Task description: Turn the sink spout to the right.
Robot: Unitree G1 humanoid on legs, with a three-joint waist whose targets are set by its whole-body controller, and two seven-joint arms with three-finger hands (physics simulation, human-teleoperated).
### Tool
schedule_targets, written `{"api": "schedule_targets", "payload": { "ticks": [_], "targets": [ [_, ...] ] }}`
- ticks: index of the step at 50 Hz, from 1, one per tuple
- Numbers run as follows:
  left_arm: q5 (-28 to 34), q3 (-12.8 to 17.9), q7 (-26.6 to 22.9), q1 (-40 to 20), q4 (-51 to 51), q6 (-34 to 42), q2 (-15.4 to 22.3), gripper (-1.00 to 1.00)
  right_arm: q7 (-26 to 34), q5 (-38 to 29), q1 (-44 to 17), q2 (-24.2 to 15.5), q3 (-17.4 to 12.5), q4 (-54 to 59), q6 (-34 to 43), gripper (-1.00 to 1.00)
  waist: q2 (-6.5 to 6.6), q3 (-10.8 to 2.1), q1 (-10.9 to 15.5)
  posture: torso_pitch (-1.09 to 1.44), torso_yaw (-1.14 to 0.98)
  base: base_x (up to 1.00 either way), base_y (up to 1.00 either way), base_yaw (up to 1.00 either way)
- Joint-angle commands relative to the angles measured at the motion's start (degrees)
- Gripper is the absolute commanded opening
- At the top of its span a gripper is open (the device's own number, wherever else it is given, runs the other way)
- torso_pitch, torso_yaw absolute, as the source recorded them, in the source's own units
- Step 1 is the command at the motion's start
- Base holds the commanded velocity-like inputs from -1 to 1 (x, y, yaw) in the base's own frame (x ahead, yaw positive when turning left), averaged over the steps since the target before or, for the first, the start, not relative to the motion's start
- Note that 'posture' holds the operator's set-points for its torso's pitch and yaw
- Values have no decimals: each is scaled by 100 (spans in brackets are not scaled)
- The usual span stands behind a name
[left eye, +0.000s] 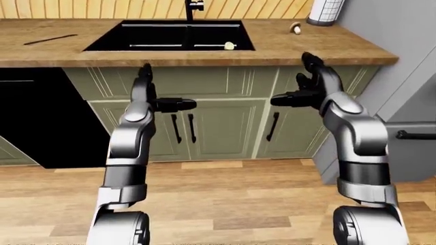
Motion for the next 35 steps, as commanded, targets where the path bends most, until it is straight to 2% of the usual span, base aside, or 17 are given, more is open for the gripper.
{"api": "schedule_targets", "payload": {
  "ticks": [1, 13, 14, 15, 18, 20, 21, 22, 24, 25, 26, 27, 28, 30, 33, 34, 35],
  "targets": [
    [24, 29, 7, -240, -265, -148, 64, 100, 6, -37, -225, -63, -22, -177, -106, 100, 4, -171, 2, 0, 0, 0, 0, 0],
    [78, 6, -4, -251, -500, 31, 42, 100, 135, -226, -296, -42, 26, -221, 5, 100, 16, -168, 1, 0, 0, 0, 0, 0],
    [78, 13, -4, -249, -508, 38, 42, 100, 143, -240, -293, -37, 28, -227, 3, 100, 47, -299, -17, 0, 0, 0, 12, 0],
    [80, 15, -7, -246, -528, 51, 43, 100, 151, -246, -292, -29, 27, -232, 8, 100, 21, -283, -19, 0, 0, 0, 12, 0],
    [84, 18, -14, -251, -521, 47, 44, 100, 165, -267, -295, -15, 26, -230, 15, 100, 79, -247, -50, 0, 0, 0, 27, 0],
    [88, 22, -20, -253, -485, 18, 45, 100, 169, -261, -294, -6, 8, -258, 28, 100, -171, -248, -65, 0, 0, 0, 71, 0],
    [88, 25, -21, -259, -468, 10, 47, 100, 162, -266, -284, -5, 9, -291, 43, 100, -217, -266, -77, 0, 0, 0, 47, 0],
    [84, 28, -20, -265, -478, 21, 48, 100, 163, -250, -287, -3, -10, -314, 53, 100, -232, -190, -67, 0, 0, 0, 0, 0],
    [80, 26, -17, -262, -510, 42, 46, 100, 164, -232, -294, -9, -23, -326, 52, 100, 103, -130, -118, 0, 0, 0, 0, 0],
    [82, 23, -16, -259, -518, 46, 45, 100, 169, -226, -295, -13, -21, -329, 49, 100, 341, -101, -152, 0, 0, 0, 0, 0],
    [81, 23, -14, -257, -533, 58, 44, 100, 173, -213, -288, -14, -31, -328, 29, 100, 502, -72, -165, 0, 0, 0, 0, 0],
    [83, 23, -15, -263, -539, 68, 47, 100, 161, -216, -277, -12, -23, -330, 32, 100, 219, -30, -88, 0, 0, 0, 0, 0],
    [80, 27, -16, -270, -558, 90, 52, 100, 167, -218, -284, -22, -15, -329, 46, 100, 202, -66, -96, 0, 0, 0, 0, 0],
    [78, 32, -16, -291, -595, 138, 64, 100, 179, -224, -301, -34, -5, -328, 69, 100, 80, -115, -53, 0, 0, 0, 0, 0],
    [69, 45, -17, -336, -613, 189, 88, 100, 163, -224, -338, -43, -25, -320, 122, 100, -240, -117, 20, 0, 0, 0, 0, 0],
    [65, 51, -16, -350, -607, 198, 93, 100, 172, -217, -369, -57, -34, -272, 114, 100, -141, -85, 24, 0, 0, 0, 0, 0],
    [61, 55, -14, -363, -608, 209, 101, 100, 166, -205, -343, -44, -39, -280, 91, 100, -131, -83, 36, 0, 0, 0, 0, 0]
  ]
}}
